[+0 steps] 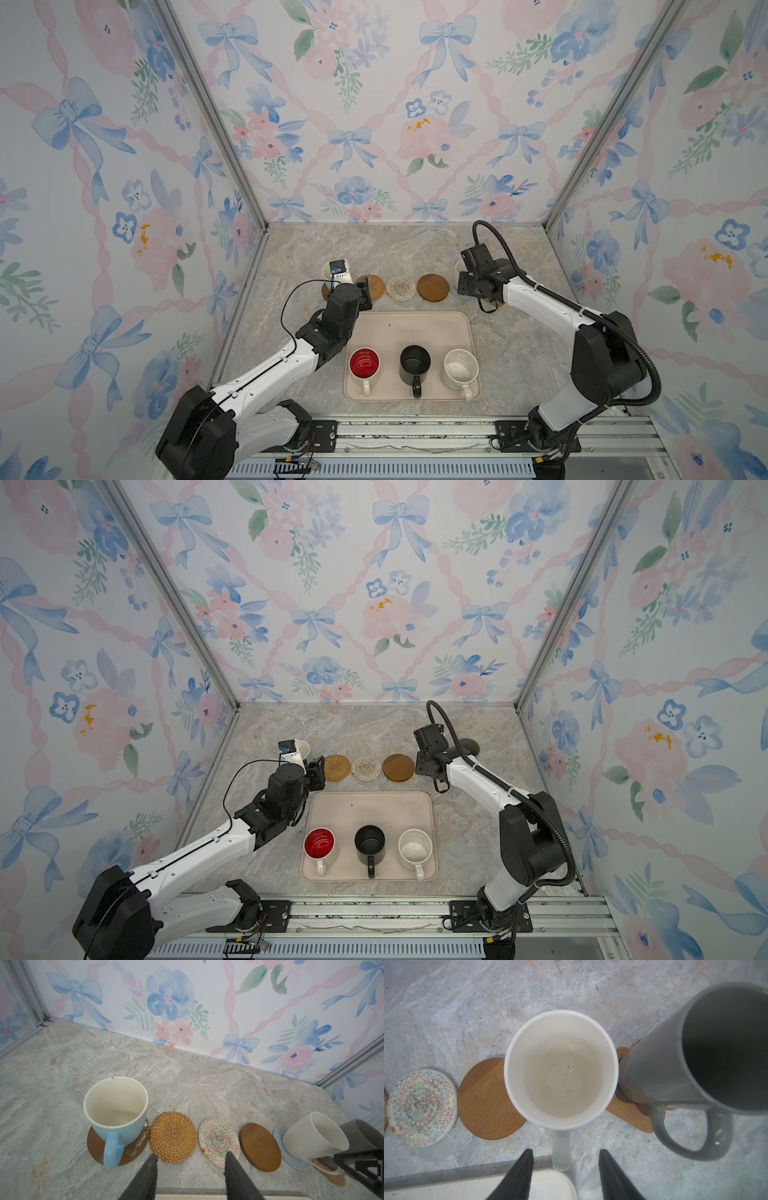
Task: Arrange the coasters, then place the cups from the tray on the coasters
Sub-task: 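Open the right gripper and raise it away from the white mug, then move the left gripper down over the red-inside mug on the tray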
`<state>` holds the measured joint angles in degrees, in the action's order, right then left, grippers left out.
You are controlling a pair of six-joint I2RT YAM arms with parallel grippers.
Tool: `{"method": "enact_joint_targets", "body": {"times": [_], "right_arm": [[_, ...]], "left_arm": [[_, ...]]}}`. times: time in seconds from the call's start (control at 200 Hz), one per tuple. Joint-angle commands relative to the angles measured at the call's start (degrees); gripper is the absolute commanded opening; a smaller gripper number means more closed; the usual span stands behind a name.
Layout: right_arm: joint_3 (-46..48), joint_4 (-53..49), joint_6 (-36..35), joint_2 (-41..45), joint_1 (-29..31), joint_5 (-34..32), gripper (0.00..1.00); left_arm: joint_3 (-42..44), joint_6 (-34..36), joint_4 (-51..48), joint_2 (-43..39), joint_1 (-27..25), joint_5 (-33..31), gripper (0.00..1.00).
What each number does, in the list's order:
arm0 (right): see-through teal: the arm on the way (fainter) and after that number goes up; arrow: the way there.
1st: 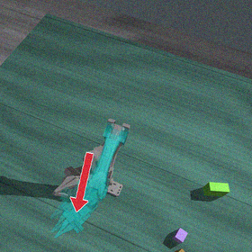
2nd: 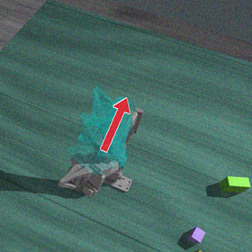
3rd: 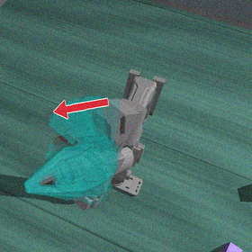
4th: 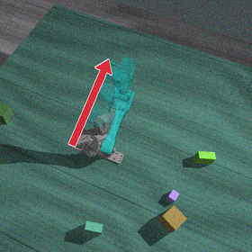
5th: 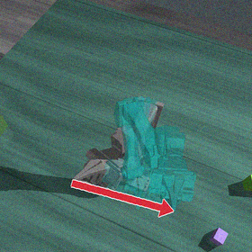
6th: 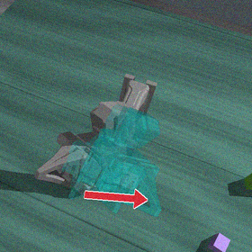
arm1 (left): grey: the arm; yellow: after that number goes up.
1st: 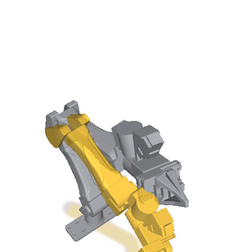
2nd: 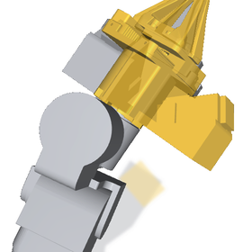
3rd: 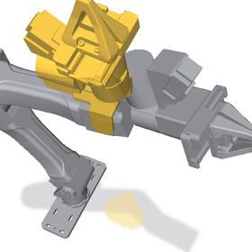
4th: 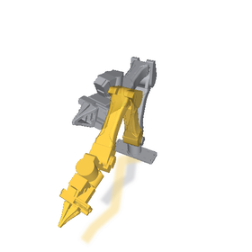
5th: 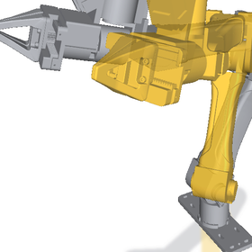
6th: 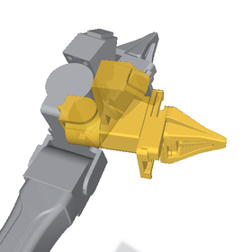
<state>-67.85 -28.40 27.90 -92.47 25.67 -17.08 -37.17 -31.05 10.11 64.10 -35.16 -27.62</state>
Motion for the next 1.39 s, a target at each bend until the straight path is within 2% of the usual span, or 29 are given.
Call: {"method": "enact_joint_targets", "body": {"times": [0.0, 0.57, 0.75, 0.875, 1.145, 1.39], "right_arm": [[1.4, -1.8, 0.9, 2.6, 0.6, -1.8, 0.55], [4.4, -4.1, 2.8, 9.7, 2.6, -5.5, 0.61], [4.4, -6.6, 3.3, 14.4, 5.5, -9.9, 0.63], [3.4, -6.2, 2.9, 17.7, 6.5, -10.7, 0.64], [1.1, 0.7, 2.6, 18.7, 7.2, -9.2, 0.64], [2.9, 5.5, 3.1, 17.0, 7.6, -4.4, 0.64]], "left_arm": [[0.8, 0.8, -0.9, -1.1, 0.4, -0.4, 0.49], [0.4, 0.9, -1.9, -1.7, 0.5, -0.2, 0.49], [-2.5, 0.6, -8.7, -1.8, 0.5, -0.1, 0.49], [-4.6, -0.1, -13.7, -1.7, -0.2, 3.0, 0.49], [-13.5, -2.1, -29.9, -1.8, -7.9, 2.0, 0.48], [-17.9, -9.3, -47.4, -5.7, -17.2, 1.2, 0.40]]}}
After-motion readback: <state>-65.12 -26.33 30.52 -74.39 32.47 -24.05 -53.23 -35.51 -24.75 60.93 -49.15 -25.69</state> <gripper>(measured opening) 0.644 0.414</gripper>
